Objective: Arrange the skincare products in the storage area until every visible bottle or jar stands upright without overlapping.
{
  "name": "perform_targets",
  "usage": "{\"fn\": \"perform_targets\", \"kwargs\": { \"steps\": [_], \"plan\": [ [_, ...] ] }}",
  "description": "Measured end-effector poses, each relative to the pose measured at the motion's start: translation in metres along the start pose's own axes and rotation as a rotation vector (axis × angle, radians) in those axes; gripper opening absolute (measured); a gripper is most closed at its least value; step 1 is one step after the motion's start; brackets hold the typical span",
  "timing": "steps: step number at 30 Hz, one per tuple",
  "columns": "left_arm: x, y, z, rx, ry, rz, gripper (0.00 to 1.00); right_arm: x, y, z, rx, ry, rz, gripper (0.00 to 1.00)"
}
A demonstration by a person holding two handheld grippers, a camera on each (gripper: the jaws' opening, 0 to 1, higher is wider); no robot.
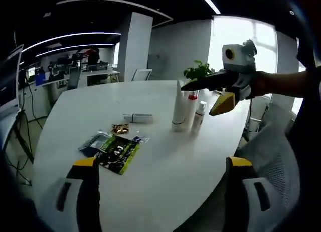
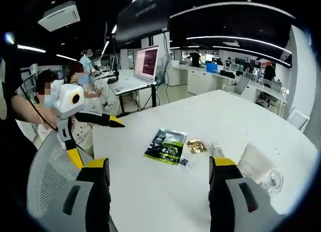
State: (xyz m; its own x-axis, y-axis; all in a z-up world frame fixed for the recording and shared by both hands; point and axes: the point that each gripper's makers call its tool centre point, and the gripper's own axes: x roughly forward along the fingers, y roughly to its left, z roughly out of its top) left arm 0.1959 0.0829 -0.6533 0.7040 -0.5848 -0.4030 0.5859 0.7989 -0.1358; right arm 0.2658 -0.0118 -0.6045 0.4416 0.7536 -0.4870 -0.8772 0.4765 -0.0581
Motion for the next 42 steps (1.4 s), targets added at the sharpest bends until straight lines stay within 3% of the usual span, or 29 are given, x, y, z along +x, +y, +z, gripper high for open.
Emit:
{"fn": "perform_targets", "kwargs": {
  "steps": [3, 7, 13, 16, 18, 24, 28, 37, 42],
  "plan": [
    [0.000, 0.000, 0.001, 0.001, -0.005, 0.001, 0.98, 0.012, -0.011, 0.008, -0.022, 0.047, -0.031, 0.76],
    [-0.001, 0.000, 0.001, -0.002, -0.008, -0.002, 0.98, 0.031, -0.030, 0.021, -0.014, 0.059, -0.076, 0.71],
    [-0.002, 0.001, 0.001, -0.017, -0.011, -0.006, 0.98, 0.059, -0.050, 0.025, -0.018, 0.144, -0.102, 0.69],
    [-0.001, 0.001, 0.001, -0.022, -0.010, -0.010, 0.98, 0.069, -0.060, 0.018, 0.006, 0.236, -0.116, 0.69],
    [-0.001, -0.001, -0.001, -0.040, -0.001, -0.026, 0.99, 0.077, -0.065, 0.019, 0.020, 0.242, -0.118, 0.67],
    [0.000, -0.004, -0.003, -0.028, 0.011, -0.035, 0.99, 0.094, -0.080, 0.009, 0.044, 0.345, -0.128, 0.64],
    [0.000, -0.003, -0.004, -0.034, 0.015, -0.038, 0.98, 0.113, -0.100, 0.000, 0.014, 0.422, -0.145, 0.61],
    [0.000, -0.003, -0.002, -0.056, 0.008, -0.034, 0.98, 0.150, -0.136, -0.037, 0.094, 0.562, -0.183, 0.55],
    [0.000, -0.004, -0.003, -0.069, 0.013, -0.040, 0.97, 0.149, -0.143, -0.059, 0.136, 0.628, -0.202, 0.48]
  ]
}}
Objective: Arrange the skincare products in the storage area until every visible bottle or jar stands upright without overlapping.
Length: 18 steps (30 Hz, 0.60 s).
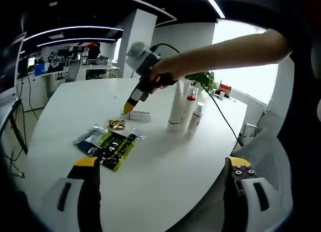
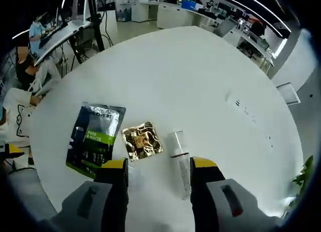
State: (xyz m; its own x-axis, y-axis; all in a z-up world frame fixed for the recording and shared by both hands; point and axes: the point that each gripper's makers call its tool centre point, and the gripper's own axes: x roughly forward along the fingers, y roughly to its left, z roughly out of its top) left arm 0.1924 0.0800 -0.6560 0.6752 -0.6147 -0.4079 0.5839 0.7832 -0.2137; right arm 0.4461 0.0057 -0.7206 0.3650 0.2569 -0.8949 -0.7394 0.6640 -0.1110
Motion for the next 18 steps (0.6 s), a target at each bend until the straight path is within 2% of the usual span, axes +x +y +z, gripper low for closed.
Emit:
{"fn": "perform_targets", "kwargs": {
  "steps": [3, 6, 8, 10, 11, 13, 18],
  "plan": [
    [0.000, 0.001, 0.001, -0.006, -0.004, 0.000, 0.97, 0.010, -0.007, -0.006, -0.040, 0.046, -0.019, 0.46],
    [0.000, 0.002, -0.001, -0.010, 0.008, 0.008, 0.96, 0.021, -0.014, -0.002, 0.011, 0.049, -0.009, 0.42],
    [0.000, 0.002, -0.003, -0.006, 0.016, 0.003, 0.95, 0.027, -0.016, -0.007, 0.007, 0.082, 0.002, 0.37],
    [0.000, 0.000, -0.004, 0.001, 0.024, -0.002, 0.94, 0.020, -0.012, -0.012, 0.015, 0.111, -0.006, 0.34],
    [0.000, 0.001, -0.006, 0.009, 0.030, -0.001, 0.94, 0.019, -0.012, -0.012, -0.012, 0.114, -0.014, 0.34],
    [0.001, -0.001, -0.006, 0.008, 0.037, -0.008, 0.94, 0.020, -0.008, -0.017, -0.021, 0.142, 0.014, 0.33],
    [0.001, 0.001, -0.007, -0.010, 0.039, -0.006, 0.94, 0.020, -0.004, -0.027, -0.027, 0.157, 0.023, 0.27]
  ]
}}
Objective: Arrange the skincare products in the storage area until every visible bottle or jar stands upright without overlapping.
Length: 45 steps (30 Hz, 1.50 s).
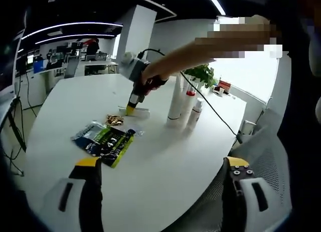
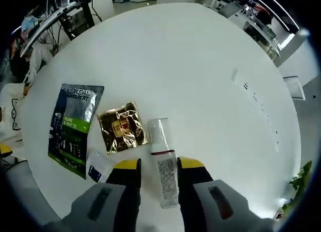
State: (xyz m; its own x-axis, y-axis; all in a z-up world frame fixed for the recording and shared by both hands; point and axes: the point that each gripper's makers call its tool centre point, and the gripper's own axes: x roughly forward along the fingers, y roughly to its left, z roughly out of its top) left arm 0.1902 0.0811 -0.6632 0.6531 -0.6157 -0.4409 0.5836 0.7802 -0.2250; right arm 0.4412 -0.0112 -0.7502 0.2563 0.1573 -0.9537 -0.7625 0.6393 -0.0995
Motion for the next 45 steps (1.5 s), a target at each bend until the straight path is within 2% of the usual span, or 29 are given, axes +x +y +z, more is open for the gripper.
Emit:
{"fn": "perform_targets", "kwargs": {
  "steps": [7, 10, 15, 21, 24, 26, 30, 38, 42, 45],
  "plan": [
    [0.001, 0.001, -0.003, -0.008, 0.013, -0.001, 0.93, 0.012, 0.000, -0.009, 0.007, 0.017, 0.012, 0.22],
    [0.001, 0.001, -0.003, -0.011, 0.011, -0.001, 0.93, 0.008, 0.002, -0.008, -0.025, 0.016, 0.021, 0.22],
    [0.001, 0.001, -0.004, -0.016, 0.014, -0.001, 0.92, 0.006, 0.005, -0.008, -0.034, 0.005, 0.031, 0.22],
    [0.002, 0.002, -0.005, -0.022, 0.019, 0.003, 0.92, 0.009, -0.001, -0.004, -0.029, 0.004, 0.031, 0.20],
    [0.002, 0.004, -0.006, -0.031, 0.019, 0.010, 0.92, 0.011, 0.001, 0.004, 0.049, -0.057, 0.067, 0.20],
    [0.001, 0.005, -0.004, -0.040, 0.012, 0.011, 0.92, 0.006, 0.003, 0.004, 0.042, -0.064, 0.066, 0.19],
    [0.000, 0.006, -0.003, -0.052, -0.001, 0.010, 0.91, -0.006, 0.002, 0.017, 0.041, -0.112, 0.066, 0.19],
    [0.000, 0.001, 0.001, -0.026, 0.001, 0.009, 0.90, -0.041, 0.015, 0.042, 0.079, -0.262, 0.125, 0.20],
    [-0.003, -0.005, 0.006, -0.016, -0.008, -0.002, 0.89, -0.051, 0.019, 0.055, 0.086, -0.326, 0.142, 0.19],
    [-0.005, -0.009, 0.010, -0.006, -0.010, -0.009, 0.89, -0.066, 0.025, 0.056, 0.093, -0.361, 0.157, 0.19]
  ]
}}
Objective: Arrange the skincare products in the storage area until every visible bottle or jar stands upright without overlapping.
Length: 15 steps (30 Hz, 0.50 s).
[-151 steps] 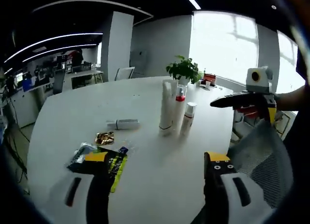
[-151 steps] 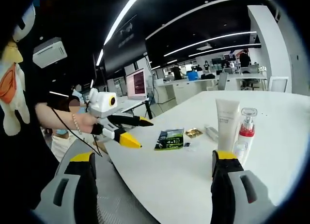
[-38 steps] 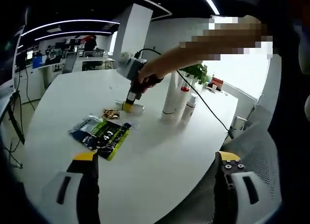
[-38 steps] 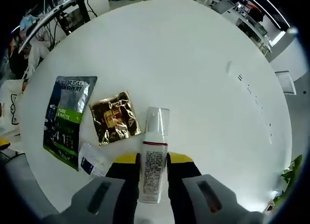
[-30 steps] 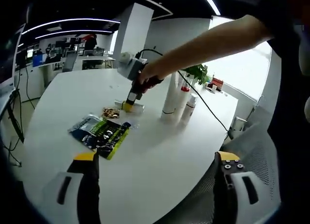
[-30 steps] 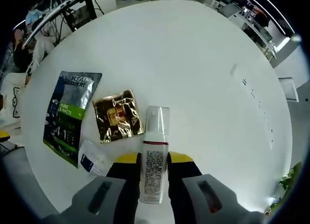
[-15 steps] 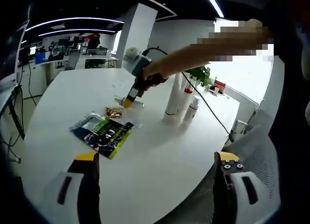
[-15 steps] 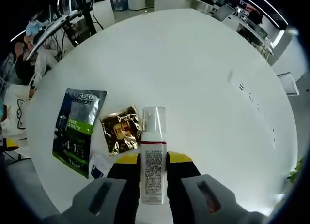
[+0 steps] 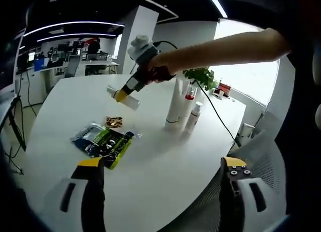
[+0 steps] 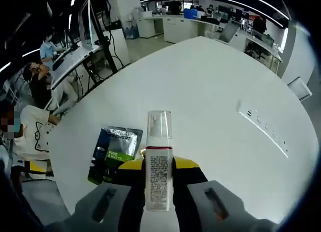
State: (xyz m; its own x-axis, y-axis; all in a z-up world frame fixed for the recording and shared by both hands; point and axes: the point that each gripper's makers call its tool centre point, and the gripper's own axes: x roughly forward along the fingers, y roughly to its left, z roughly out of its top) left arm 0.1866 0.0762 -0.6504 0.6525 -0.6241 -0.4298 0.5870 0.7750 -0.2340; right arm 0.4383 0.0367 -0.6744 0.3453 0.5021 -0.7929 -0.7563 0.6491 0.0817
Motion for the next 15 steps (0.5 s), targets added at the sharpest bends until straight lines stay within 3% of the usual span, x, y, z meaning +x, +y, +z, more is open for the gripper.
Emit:
{"fn": "perform_targets", "kwargs": {
  "steps": [14, 15],
  "plan": [
    [-0.012, -0.013, 0.016, 0.019, -0.029, -0.008, 0.87, -0.053, 0.063, -0.019, -0.020, -0.153, 0.088, 0.19],
    [-0.012, -0.015, 0.017, 0.021, -0.032, -0.011, 0.87, -0.058, 0.072, -0.022, -0.013, -0.181, 0.121, 0.19]
  ]
}}
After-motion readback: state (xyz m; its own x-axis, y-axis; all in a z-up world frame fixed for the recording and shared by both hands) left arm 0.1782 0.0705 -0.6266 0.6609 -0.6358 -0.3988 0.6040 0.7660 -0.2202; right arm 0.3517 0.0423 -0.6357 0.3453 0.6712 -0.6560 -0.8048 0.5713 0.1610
